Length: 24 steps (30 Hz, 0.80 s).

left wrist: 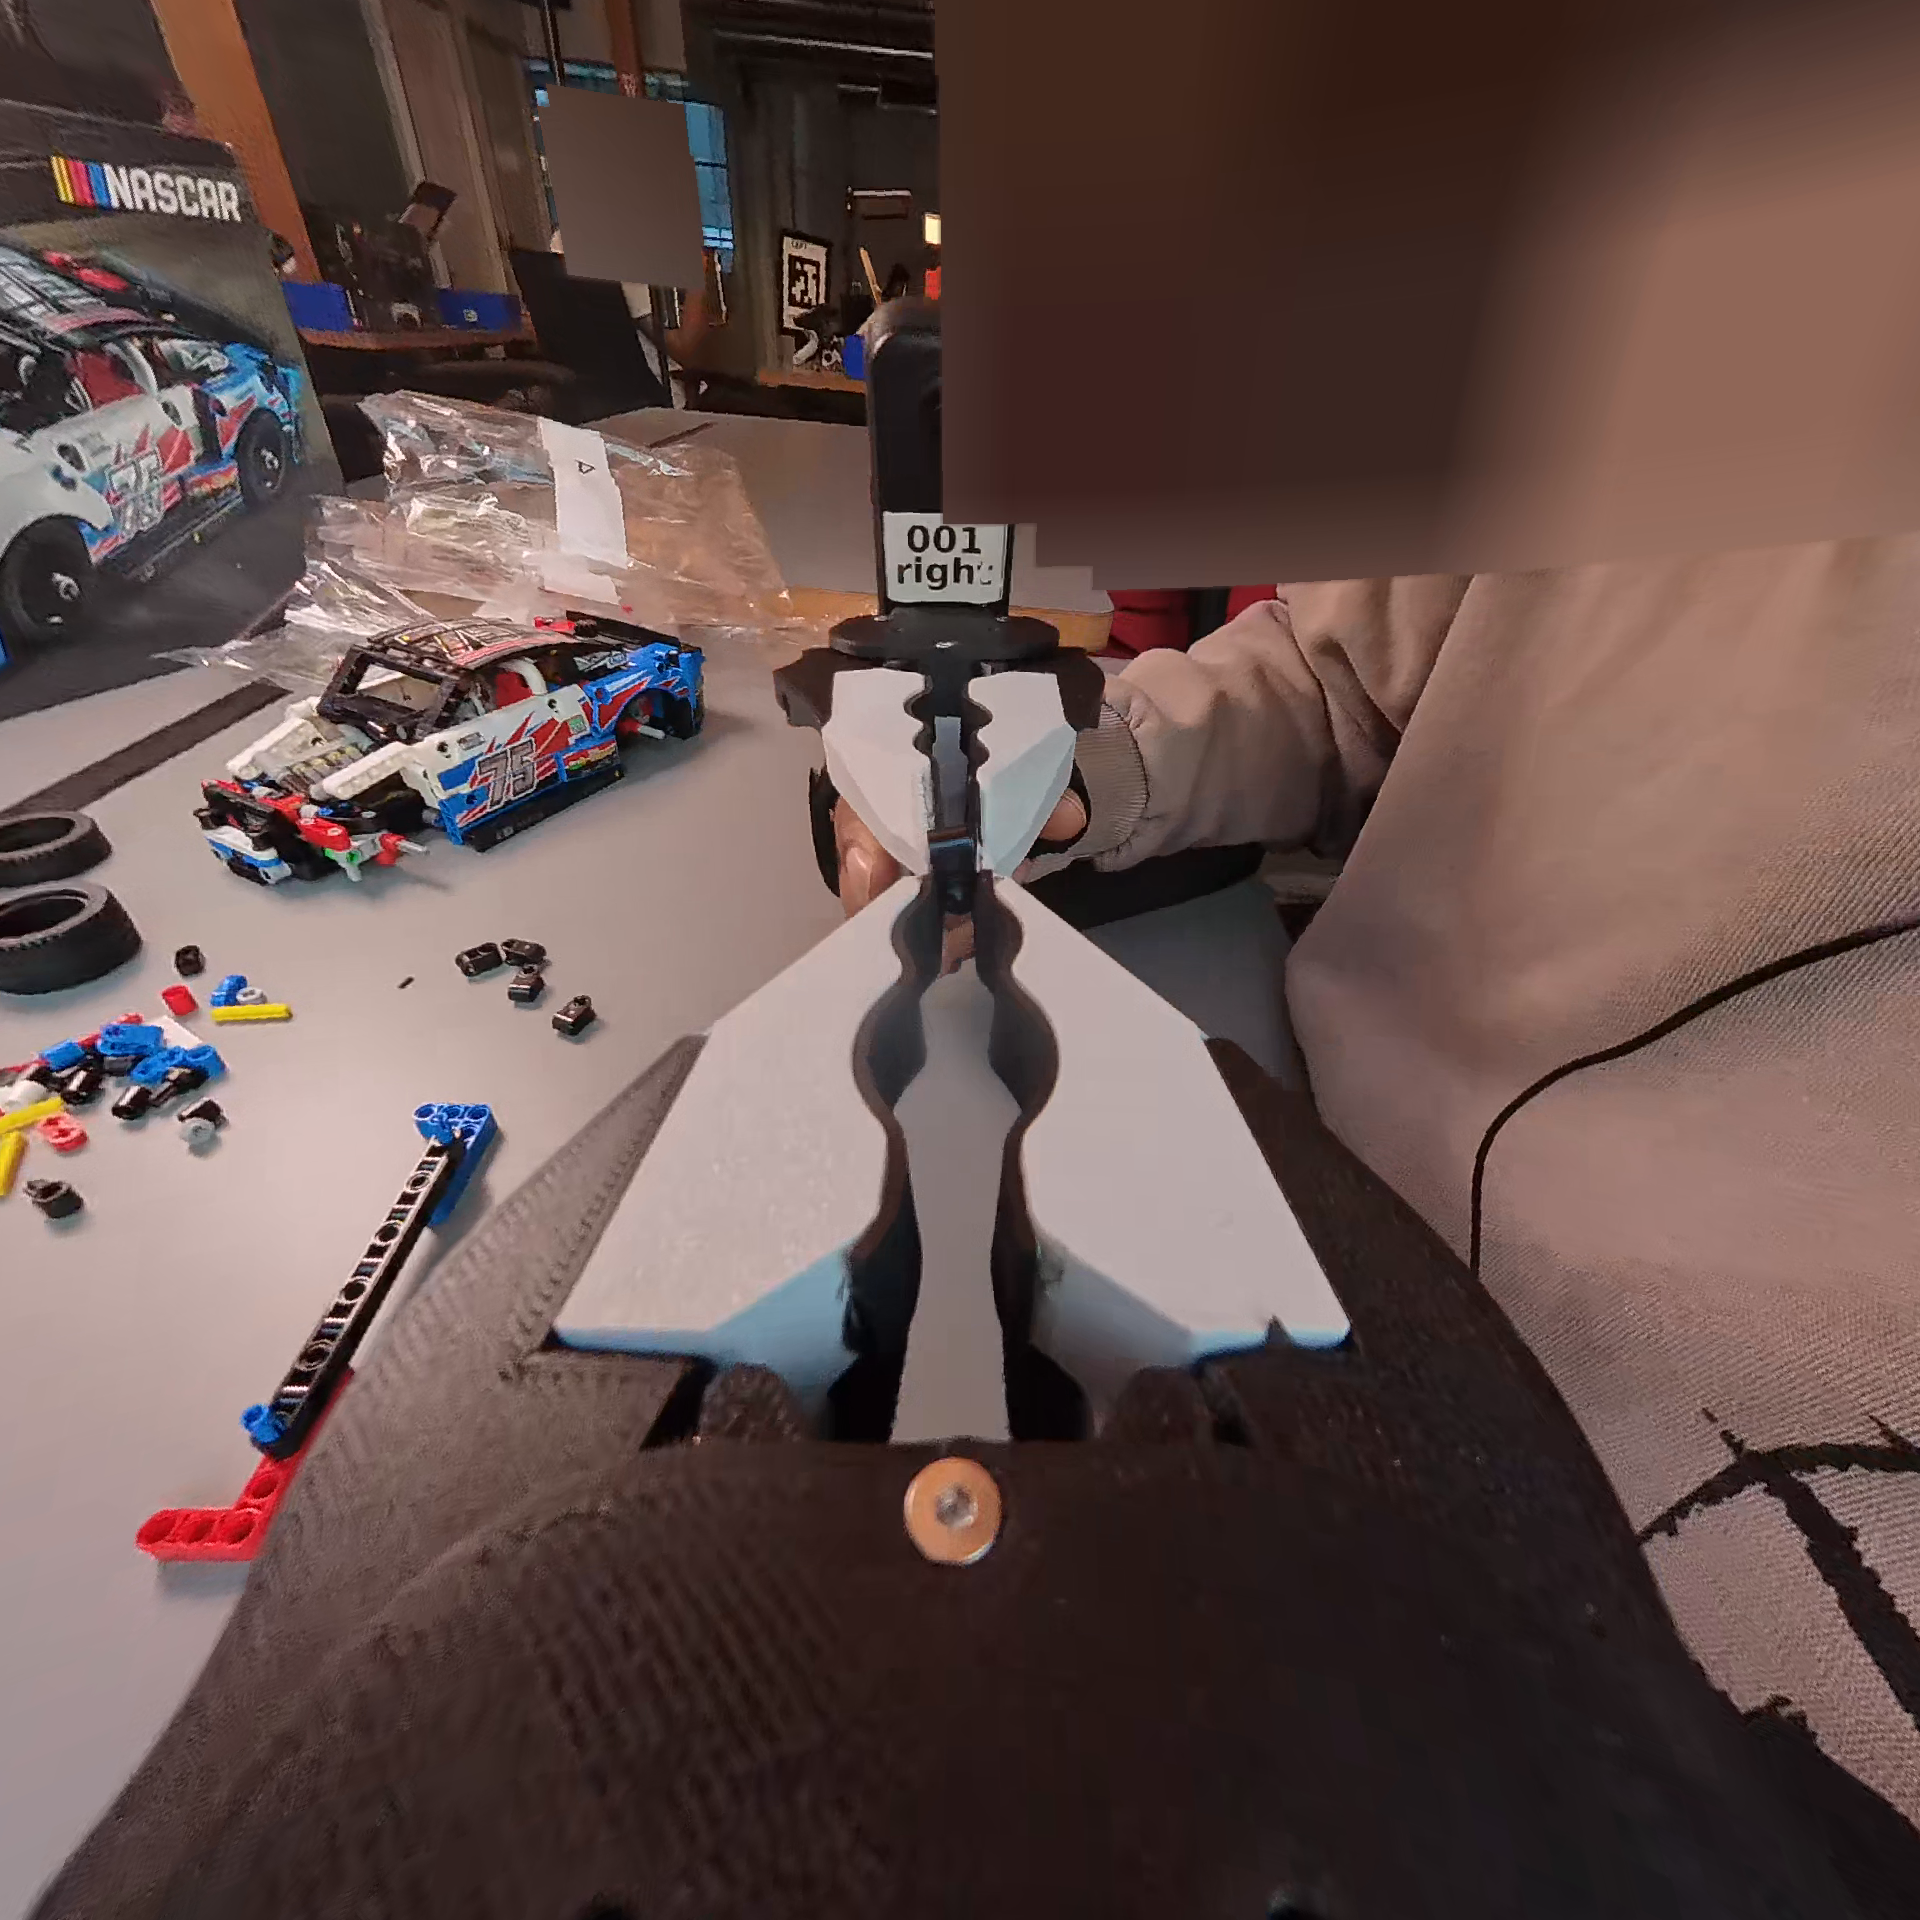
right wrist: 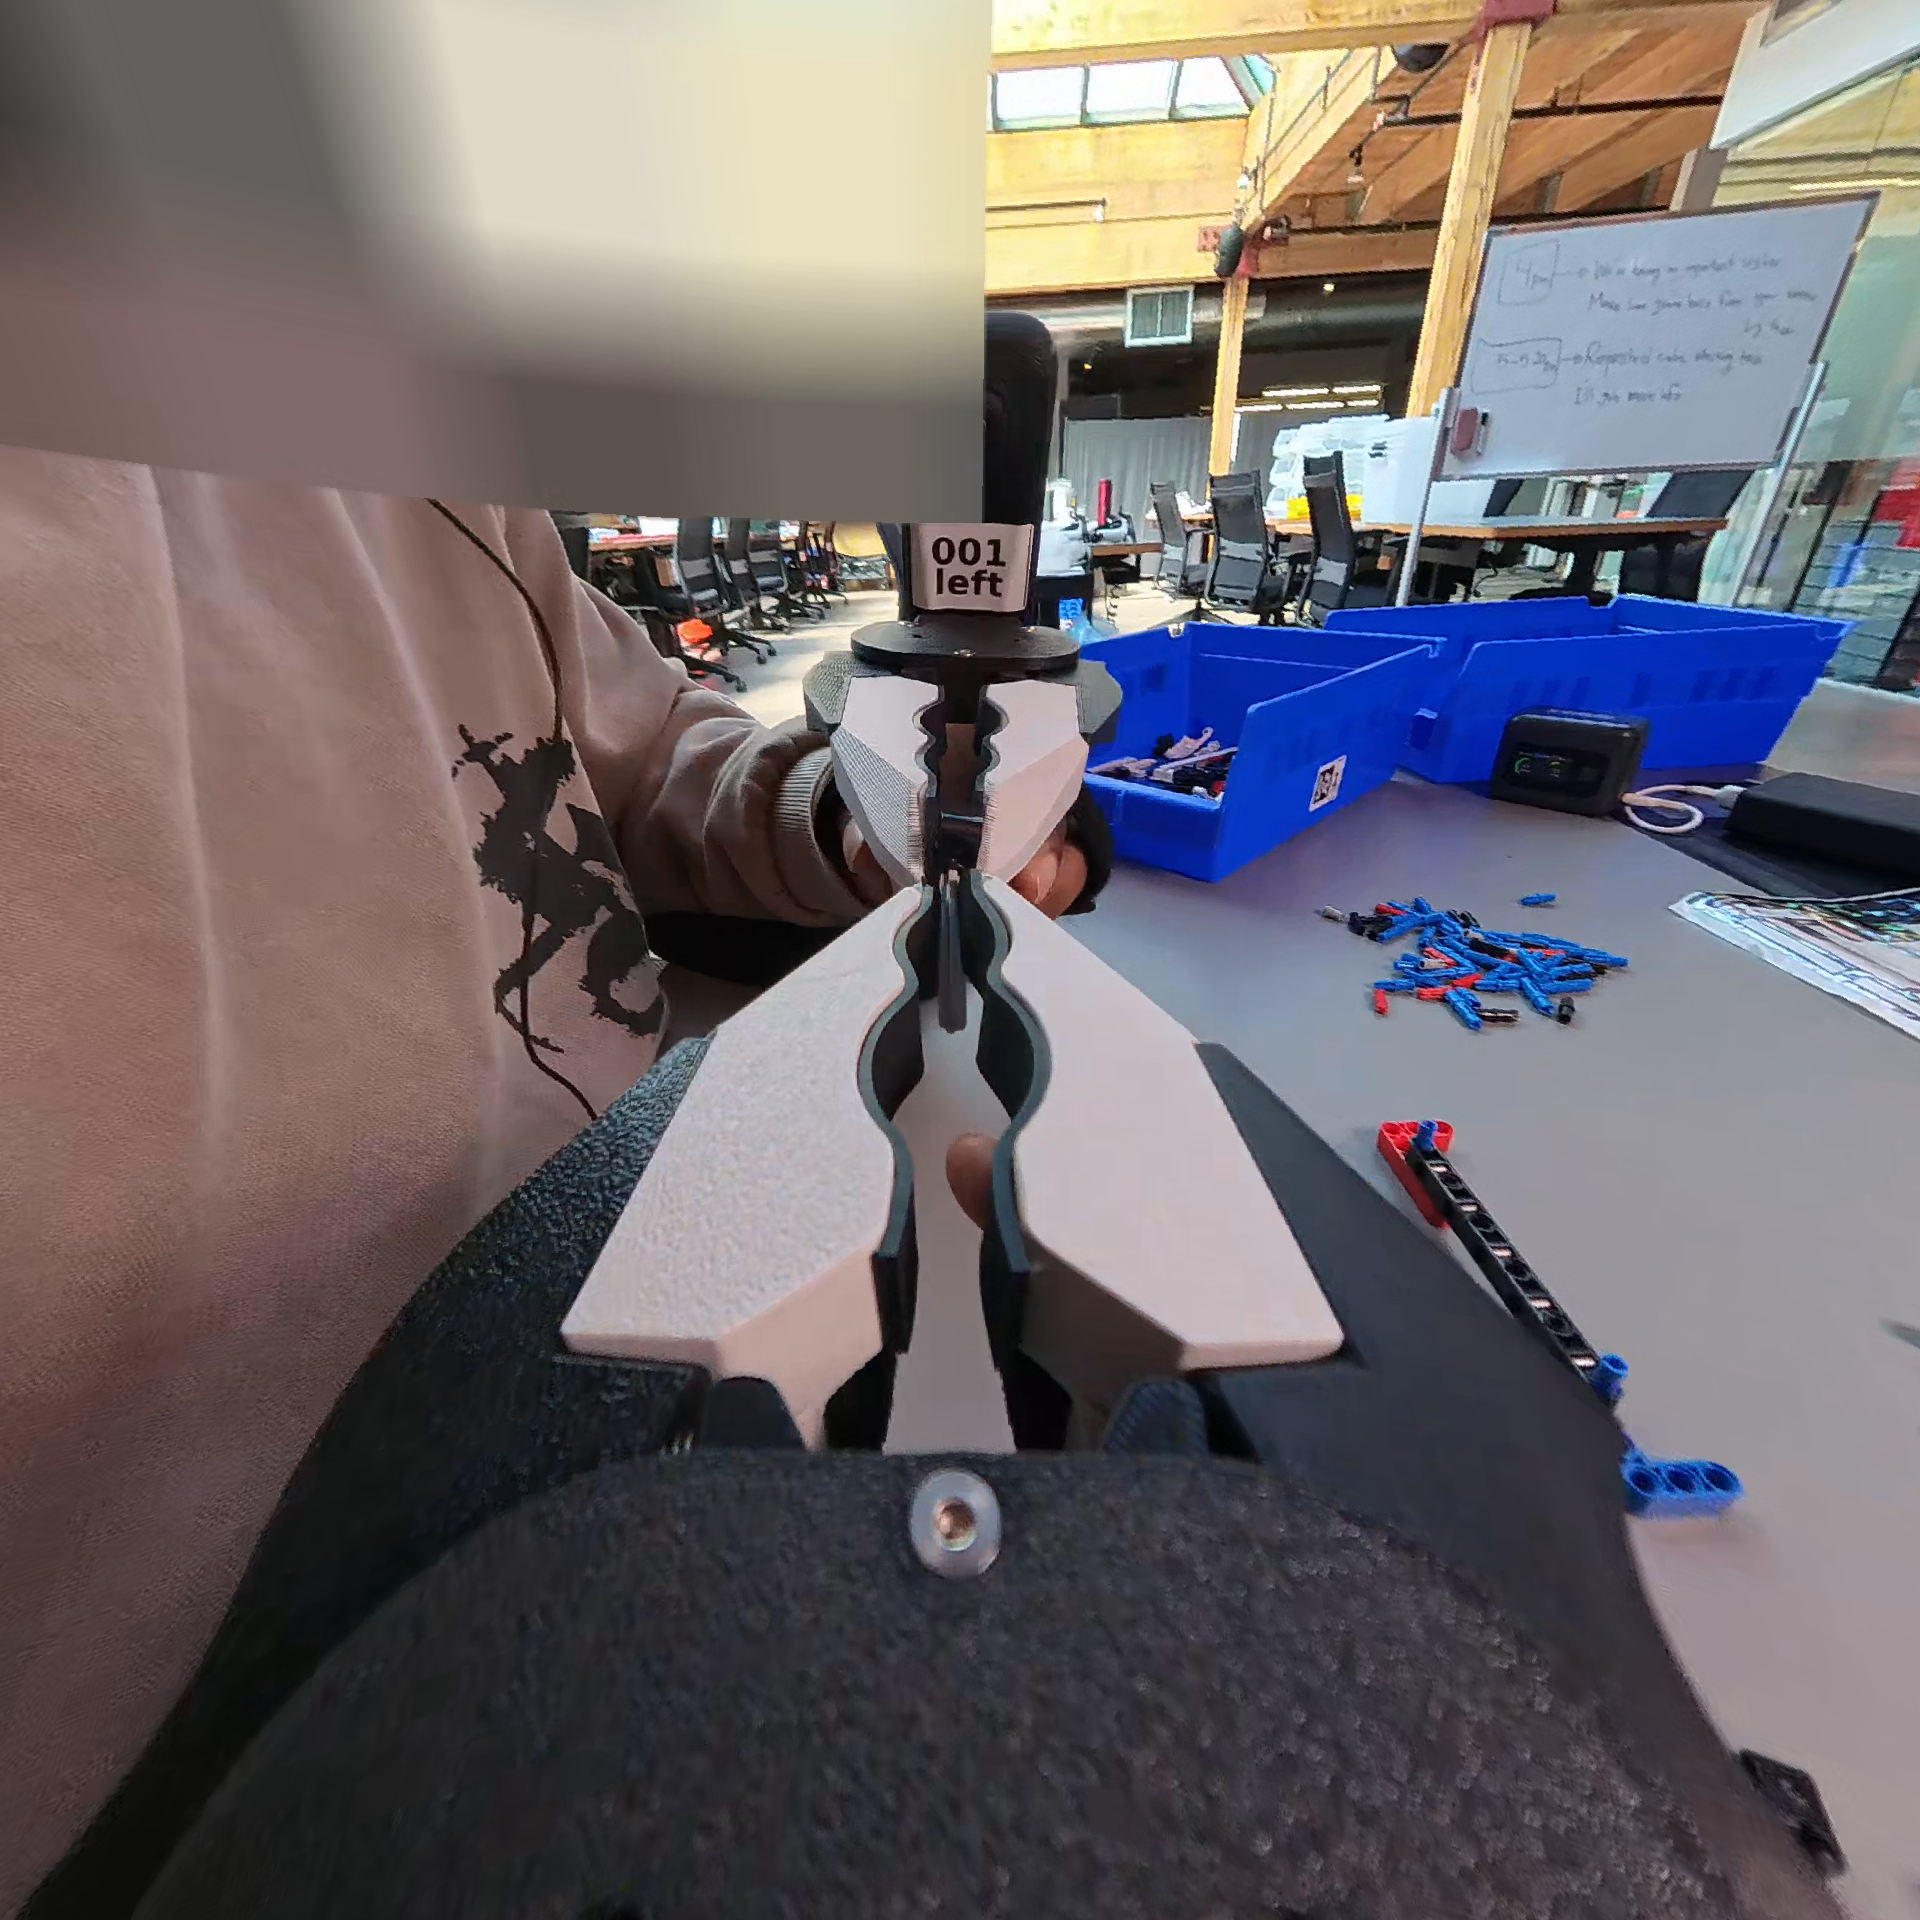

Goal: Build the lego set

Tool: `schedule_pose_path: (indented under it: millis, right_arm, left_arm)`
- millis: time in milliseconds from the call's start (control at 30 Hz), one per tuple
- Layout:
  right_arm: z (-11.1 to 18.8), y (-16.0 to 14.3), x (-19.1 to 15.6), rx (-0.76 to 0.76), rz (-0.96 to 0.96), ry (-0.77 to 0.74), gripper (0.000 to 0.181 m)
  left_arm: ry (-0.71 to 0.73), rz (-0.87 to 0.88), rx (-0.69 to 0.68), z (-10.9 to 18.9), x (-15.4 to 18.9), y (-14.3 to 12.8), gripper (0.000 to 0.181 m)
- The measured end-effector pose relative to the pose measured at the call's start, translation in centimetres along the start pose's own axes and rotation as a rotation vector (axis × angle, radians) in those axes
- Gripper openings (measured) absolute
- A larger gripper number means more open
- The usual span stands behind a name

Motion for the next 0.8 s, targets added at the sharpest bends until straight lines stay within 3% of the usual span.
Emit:
schedule_pose_path:
  millis: [300, 800]
  right_arm:
    - [-0.32, -0.32, -0.09, 0.021, -0.024, 0.048, 0.000]
    - [-0.38, -0.21, 0.20, 0.002, -0.043, 0.062, 0.000]
  left_arm:
    - [0.038, -0.135, -0.065, 0.14, 0.77, 0.05, 0.005]
    - [0.047, -0.163, -0.075, 0.12, 0.57, -0.20, 0.005]
Point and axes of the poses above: each gripper's, where its closed fingertips meet, z back along the fingers, y out of its top, x = y × z across the jaws, the point moved 9 cm from there along z, back along the fingers, and after that the axes turned 3 degrees about -y, right-handed, at the moved point
